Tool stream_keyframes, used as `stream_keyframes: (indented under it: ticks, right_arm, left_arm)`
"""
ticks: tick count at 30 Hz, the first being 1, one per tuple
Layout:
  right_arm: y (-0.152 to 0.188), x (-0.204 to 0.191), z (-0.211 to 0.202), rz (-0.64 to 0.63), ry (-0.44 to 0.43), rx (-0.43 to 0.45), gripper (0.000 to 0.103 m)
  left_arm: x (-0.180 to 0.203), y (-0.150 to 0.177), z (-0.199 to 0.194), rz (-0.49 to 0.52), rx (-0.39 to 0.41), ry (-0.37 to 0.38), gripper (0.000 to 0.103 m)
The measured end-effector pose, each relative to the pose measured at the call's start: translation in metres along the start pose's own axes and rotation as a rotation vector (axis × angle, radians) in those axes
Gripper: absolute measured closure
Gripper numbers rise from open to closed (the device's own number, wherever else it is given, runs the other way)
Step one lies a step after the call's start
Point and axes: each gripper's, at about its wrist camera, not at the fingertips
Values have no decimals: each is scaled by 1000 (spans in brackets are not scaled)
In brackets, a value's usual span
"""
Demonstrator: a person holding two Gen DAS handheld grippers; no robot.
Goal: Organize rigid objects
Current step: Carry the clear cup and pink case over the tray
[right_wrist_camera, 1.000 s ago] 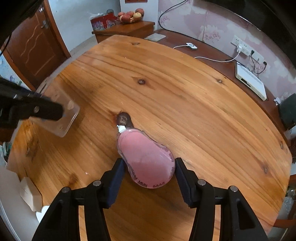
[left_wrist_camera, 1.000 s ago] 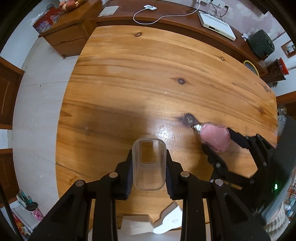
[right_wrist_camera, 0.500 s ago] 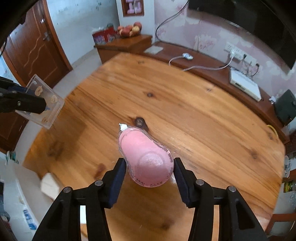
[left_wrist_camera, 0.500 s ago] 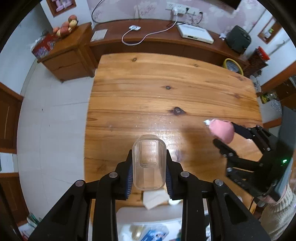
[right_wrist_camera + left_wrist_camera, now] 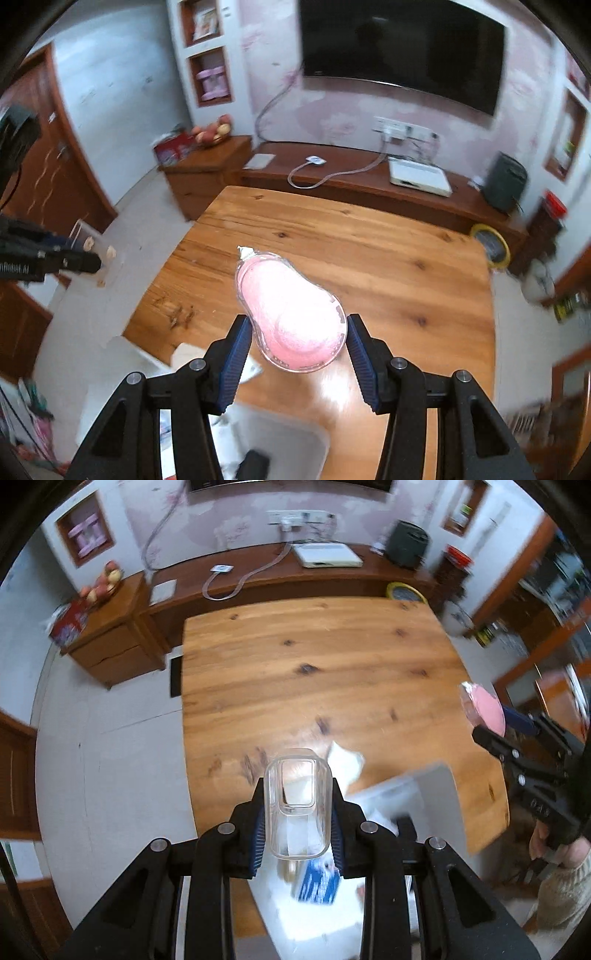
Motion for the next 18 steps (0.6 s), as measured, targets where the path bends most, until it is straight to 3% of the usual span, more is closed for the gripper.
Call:
stream_keyframes:
  ticks: [7, 15, 18]
  right_arm:
    - [60, -26, -34, 121, 0, -86, 50]
    - [138, -47, 6, 269, 22, -303, 50]
    - [156, -49, 23, 303, 51, -351, 50]
  left_arm:
    - [31, 74, 28, 208, -140, 56, 72]
    - [60, 130, 74, 398, -241, 134, 72]
    - [68, 147, 93, 468, -282, 118, 72]
Point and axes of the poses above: each gripper's, at about its wrist camera, not at the fingertips, and z roughly the way its jaws point, x to its right, y to its underside, and after that the axes turned 1 degree about x, right-handed
